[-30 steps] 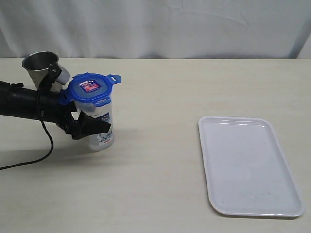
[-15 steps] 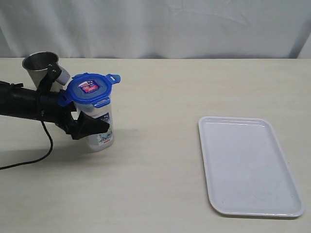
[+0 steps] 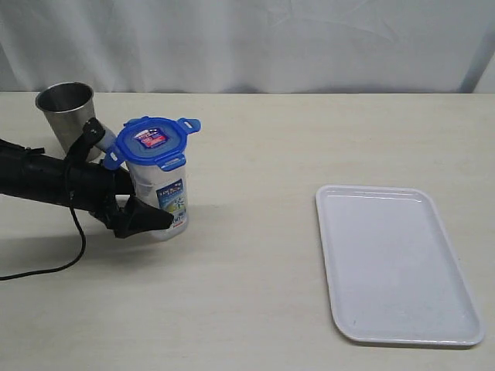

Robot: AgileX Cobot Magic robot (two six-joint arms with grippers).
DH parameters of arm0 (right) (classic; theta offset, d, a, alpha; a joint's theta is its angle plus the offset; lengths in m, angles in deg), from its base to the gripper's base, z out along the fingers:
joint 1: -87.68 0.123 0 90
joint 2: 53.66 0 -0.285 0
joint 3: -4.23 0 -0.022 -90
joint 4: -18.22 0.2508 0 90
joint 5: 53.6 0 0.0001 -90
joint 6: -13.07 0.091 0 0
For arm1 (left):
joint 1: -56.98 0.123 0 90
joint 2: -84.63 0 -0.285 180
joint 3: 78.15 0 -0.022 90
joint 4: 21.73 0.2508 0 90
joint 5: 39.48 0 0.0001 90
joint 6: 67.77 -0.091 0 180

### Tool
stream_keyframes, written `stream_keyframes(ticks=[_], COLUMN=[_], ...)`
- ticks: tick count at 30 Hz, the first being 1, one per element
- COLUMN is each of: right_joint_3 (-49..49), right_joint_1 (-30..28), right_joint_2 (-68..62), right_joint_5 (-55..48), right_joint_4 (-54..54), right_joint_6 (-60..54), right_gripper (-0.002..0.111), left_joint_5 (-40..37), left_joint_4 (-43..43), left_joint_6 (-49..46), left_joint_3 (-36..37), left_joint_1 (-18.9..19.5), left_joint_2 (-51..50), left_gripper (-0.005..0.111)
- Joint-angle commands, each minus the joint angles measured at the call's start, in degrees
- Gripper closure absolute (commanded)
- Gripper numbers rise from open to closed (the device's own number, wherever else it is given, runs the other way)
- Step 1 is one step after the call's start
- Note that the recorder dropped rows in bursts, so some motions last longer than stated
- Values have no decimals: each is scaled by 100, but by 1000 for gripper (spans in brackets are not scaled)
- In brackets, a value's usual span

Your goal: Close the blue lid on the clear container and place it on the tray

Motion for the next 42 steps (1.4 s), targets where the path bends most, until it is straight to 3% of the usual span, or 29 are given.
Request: stream_keyframes(ticks=[1,11,17,42], right_joint_3=[-21,-21,-21,-21], right_joint_1=[10,10,10,10], right_joint_2=[24,24,24,24], right_joint_5=[18,18,18,18], right_joint_4=[-16,-16,-16,-16], right_joint_6=[-1,-1,-1,-1], right_gripper=[104,104,104,104], left_joint_5=[-1,-47,-642,-464], left_joint_4=[-37,-424,-614,-636], left_joint_6=[-121,-121,-121,-121], left_joint_3=[5,5,5,5], left_joint_1=[-38,-38,-38,-38], left_joint_2=[-3,-3,-3,-3], left_gripper=[6,6,6,6])
